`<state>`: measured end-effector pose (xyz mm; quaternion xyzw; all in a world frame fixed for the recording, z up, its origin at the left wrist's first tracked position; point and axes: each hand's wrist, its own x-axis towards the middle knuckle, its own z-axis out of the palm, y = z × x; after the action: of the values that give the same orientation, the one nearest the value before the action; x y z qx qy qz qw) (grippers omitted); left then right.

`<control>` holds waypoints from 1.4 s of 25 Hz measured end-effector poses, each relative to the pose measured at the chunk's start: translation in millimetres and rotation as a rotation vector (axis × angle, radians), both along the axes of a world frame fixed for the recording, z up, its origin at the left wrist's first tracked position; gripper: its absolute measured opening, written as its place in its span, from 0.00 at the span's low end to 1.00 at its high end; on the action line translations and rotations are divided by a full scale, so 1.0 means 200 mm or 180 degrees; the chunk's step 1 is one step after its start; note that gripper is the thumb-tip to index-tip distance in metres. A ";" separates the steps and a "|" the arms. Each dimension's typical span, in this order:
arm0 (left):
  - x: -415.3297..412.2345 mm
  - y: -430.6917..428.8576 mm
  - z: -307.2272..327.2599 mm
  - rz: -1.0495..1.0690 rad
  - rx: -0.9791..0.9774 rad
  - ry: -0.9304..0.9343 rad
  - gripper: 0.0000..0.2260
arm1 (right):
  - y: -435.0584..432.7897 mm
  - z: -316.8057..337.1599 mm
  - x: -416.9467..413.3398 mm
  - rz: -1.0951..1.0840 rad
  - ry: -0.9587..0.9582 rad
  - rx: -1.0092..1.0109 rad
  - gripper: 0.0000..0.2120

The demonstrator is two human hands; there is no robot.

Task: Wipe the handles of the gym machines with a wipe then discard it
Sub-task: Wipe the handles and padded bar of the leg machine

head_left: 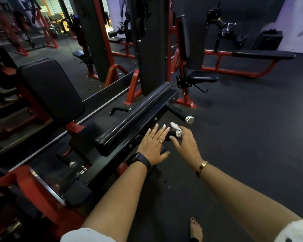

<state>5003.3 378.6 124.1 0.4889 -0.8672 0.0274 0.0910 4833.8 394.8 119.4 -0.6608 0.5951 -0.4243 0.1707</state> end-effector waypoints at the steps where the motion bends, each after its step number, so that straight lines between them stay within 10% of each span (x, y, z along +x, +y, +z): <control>1: -0.01 0.01 -0.02 0.0073 -0.0047 0.0059 0.39 | 0.03 -0.03 0.02 -0.0147 0.0166 -0.0260 0.23; 5: -0.02 0.02 -0.06 0.0175 -0.0138 0.0203 0.39 | 0.01 -0.01 0.05 0.0049 0.0869 -0.0735 0.19; 21: -0.06 0.05 -0.07 0.0361 -0.0205 0.0358 0.39 | 0.01 0.01 0.06 -0.0433 -0.1792 0.0662 0.14; 27: -0.06 0.04 -0.08 0.0409 -0.0259 0.0366 0.39 | 0.07 0.01 0.12 -0.0119 -0.0881 -0.0113 0.17; 31: -0.06 0.05 -0.08 0.0422 -0.0225 0.0403 0.40 | -0.02 0.06 0.06 -0.0272 -0.1691 0.0806 0.13; 35: -0.07 0.05 -0.08 0.0408 -0.0245 0.0474 0.40 | 0.11 -0.01 0.11 -0.0462 -0.1276 0.0089 0.14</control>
<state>4989.3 388.6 107.4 0.5402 -0.8233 0.0300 0.1719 4855.6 417.5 118.1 -0.5161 0.6011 -0.5501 0.2638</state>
